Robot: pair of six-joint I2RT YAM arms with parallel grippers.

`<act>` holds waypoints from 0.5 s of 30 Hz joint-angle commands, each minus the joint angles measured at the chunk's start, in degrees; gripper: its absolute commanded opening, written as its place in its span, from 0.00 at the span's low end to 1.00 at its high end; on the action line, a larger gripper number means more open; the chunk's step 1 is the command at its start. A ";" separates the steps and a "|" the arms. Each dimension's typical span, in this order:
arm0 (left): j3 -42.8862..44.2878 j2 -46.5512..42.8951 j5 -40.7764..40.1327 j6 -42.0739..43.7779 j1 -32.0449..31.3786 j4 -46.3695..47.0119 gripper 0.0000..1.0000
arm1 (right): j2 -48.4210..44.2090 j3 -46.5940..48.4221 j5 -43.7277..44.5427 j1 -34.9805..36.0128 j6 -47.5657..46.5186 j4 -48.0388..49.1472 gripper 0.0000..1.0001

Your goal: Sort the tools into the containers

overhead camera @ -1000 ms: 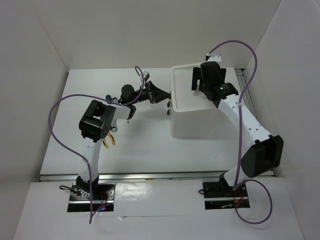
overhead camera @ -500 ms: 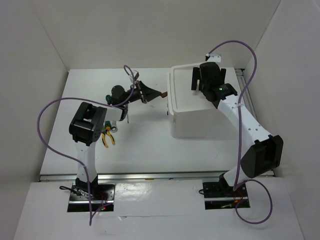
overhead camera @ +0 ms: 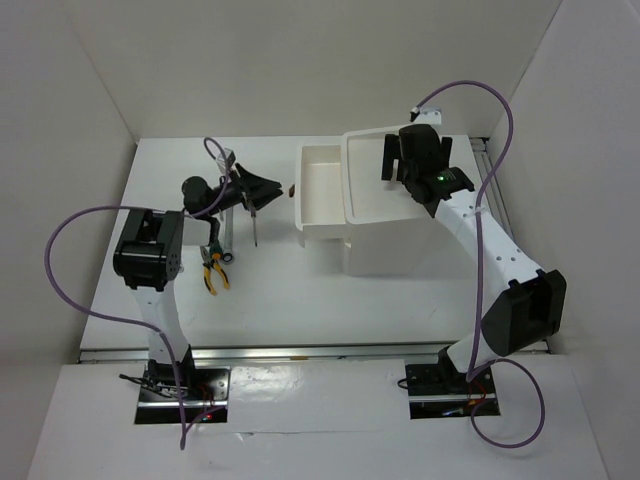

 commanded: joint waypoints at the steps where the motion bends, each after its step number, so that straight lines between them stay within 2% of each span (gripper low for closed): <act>1: -0.67 -4.14 2.96 1.91 3.02 6.96 0.60 | 1.49 -2.41 -5.10 2.45 2.42 -3.52 0.99; 4: -0.15 -9.15 1.65 11.73 3.72 -4.98 0.84 | 2.02 -2.41 -5.10 2.45 1.89 -3.52 1.00; 5: 1.33 -13.00 0.86 21.51 3.73 -22.18 0.92 | 2.55 -1.63 -5.10 3.06 1.89 -4.21 1.00; 6: 3.17 -15.21 -0.63 28.05 4.34 -33.31 0.95 | 2.55 -1.62 -5.10 3.06 1.89 -4.22 1.00; 7: 8.41 -17.41 -8.04 34.81 4.34 -46.04 1.00 | 2.55 -1.62 -4.57 3.06 1.89 -4.22 1.00; 8: 11.94 -18.91 -13.33 47.41 4.34 -57.13 1.00 | 2.55 -1.62 -4.57 3.06 1.89 -4.74 1.00; 9: 16.16 -19.80 -20.08 51.88 3.13 -67.51 1.00 | 2.55 -1.10 -4.57 3.06 1.89 -4.75 1.00; 10: 23.59 -19.02 -31.72 55.06 2.24 -84.84 1.00 | 2.55 -1.09 -4.57 3.06 1.89 -4.05 1.00; 13: 31.12 -12.64 -38.86 61.94 0.83 -98.15 1.00 | 2.55 -1.09 -5.62 3.59 1.89 -3.52 1.00; 15: 37.97 -8.05 -43.60 63.87 -0.22 -103.01 1.00 | 3.07 -1.09 -5.62 3.59 1.89 -3.00 1.00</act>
